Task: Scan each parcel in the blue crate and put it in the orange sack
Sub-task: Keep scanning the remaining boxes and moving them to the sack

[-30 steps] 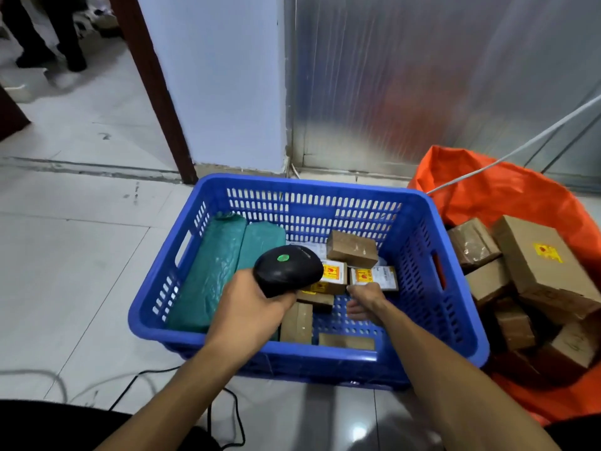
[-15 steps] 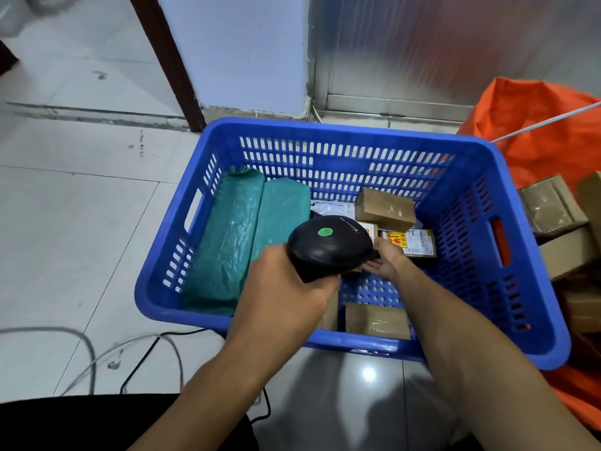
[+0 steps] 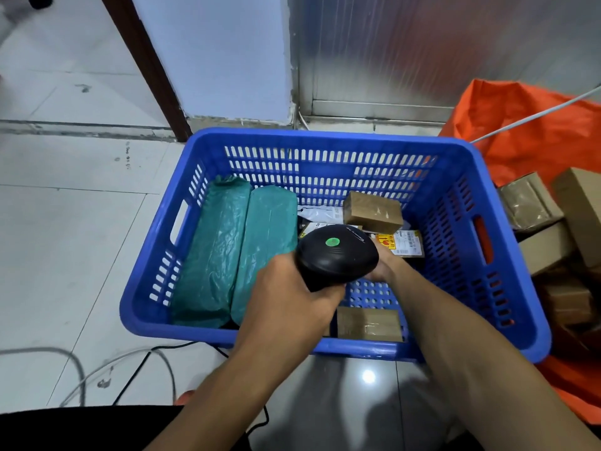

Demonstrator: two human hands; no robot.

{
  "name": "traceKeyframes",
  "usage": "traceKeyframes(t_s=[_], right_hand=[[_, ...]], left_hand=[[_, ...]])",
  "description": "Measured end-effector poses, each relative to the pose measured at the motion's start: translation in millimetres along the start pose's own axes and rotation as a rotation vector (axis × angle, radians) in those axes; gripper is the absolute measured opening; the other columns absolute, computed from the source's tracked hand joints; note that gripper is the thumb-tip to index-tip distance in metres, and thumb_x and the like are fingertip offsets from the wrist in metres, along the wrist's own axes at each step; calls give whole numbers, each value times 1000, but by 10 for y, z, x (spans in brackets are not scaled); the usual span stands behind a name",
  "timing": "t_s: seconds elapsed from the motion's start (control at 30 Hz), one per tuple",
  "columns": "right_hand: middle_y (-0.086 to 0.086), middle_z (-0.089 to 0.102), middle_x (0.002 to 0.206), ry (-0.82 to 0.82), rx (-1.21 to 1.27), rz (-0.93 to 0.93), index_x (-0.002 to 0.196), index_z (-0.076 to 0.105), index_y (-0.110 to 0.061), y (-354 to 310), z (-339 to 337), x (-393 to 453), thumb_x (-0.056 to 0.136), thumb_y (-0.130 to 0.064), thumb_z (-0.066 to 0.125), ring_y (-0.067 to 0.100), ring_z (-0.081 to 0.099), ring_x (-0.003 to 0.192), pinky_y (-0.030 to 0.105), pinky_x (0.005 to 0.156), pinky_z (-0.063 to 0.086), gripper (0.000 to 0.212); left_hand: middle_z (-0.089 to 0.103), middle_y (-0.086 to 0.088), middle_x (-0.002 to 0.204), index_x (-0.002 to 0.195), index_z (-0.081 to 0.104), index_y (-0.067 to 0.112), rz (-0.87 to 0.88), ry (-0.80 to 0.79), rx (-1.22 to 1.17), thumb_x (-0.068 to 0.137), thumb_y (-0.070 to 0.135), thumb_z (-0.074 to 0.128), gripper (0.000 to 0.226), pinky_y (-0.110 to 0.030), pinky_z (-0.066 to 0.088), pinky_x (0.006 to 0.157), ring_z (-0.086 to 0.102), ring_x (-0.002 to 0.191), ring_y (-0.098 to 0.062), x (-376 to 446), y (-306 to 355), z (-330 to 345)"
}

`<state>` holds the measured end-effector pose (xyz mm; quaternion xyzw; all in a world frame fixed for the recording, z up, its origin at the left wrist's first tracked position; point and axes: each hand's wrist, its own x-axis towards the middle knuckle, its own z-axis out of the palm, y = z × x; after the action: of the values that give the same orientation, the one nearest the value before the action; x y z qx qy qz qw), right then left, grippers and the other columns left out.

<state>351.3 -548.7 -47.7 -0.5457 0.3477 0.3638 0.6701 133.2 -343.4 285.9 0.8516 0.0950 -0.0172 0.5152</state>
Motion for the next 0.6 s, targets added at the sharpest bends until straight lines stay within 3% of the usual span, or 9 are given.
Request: traceKeyframes(t_s=[0.03,0.1,0.2,0.27,0.33,0.43,0.5,0.6], right_hand=[[15,62,134,-16,-31,8,124,67,-14,-24,-13,-95,37,-36,100,27,61,120,48,97,51,95],[17,64,129,11,-120,-8,122,65,-11,-112,106,-618,50,-29,96,27,65,111,40,92,54,81],[14,68,106,54,-210,-87,111,64,-9,-226,261,-1433,84,-24,76,22,63,84,29,63,57,33],[12,68,92,46,-254,-116,104,64,-9,-284,197,-1636,89,-23,73,20,61,73,29,57,54,23],[10,68,85,38,-320,-136,103,64,-6,-371,125,-1809,88,-21,75,19,60,69,29,61,55,23],[12,68,90,33,-364,-161,101,63,-6,-485,58,-2066,87,-16,76,21,61,75,31,73,56,22],[12,69,88,29,-353,-193,100,63,-5,-555,39,-2255,86,-14,76,24,62,80,33,78,56,21],[4,67,65,30,-391,-240,103,66,-1,-655,-15,-2463,86,-14,76,25,61,79,36,80,56,24]], left_hand=[[54,-2,54,76,64,12,8,1,-3,67,34,68,24,-36,45,50,48,53,-26,3,-2,13],[58,-1,56,80,66,13,11,-4,-7,67,37,68,27,-39,50,55,51,55,-24,-7,6,32],[54,7,50,75,67,17,-6,-2,-17,63,39,67,25,-30,43,52,50,49,-16,-32,29,50],[54,7,49,75,68,18,-28,14,-6,61,41,66,27,-25,40,55,59,58,-20,-46,38,48],[55,6,51,76,69,18,-30,5,0,61,42,67,28,-26,42,55,60,59,-20,-58,46,32],[51,7,47,70,65,17,-18,-15,21,69,35,74,20,-27,41,53,46,47,-12,-81,59,-4],[55,8,50,72,67,18,-10,-4,33,73,29,75,13,-30,47,55,50,51,-12,-88,70,-21],[61,3,57,75,69,18,-10,4,36,66,35,70,20,-35,54,60,59,59,-19,-98,114,-39]])
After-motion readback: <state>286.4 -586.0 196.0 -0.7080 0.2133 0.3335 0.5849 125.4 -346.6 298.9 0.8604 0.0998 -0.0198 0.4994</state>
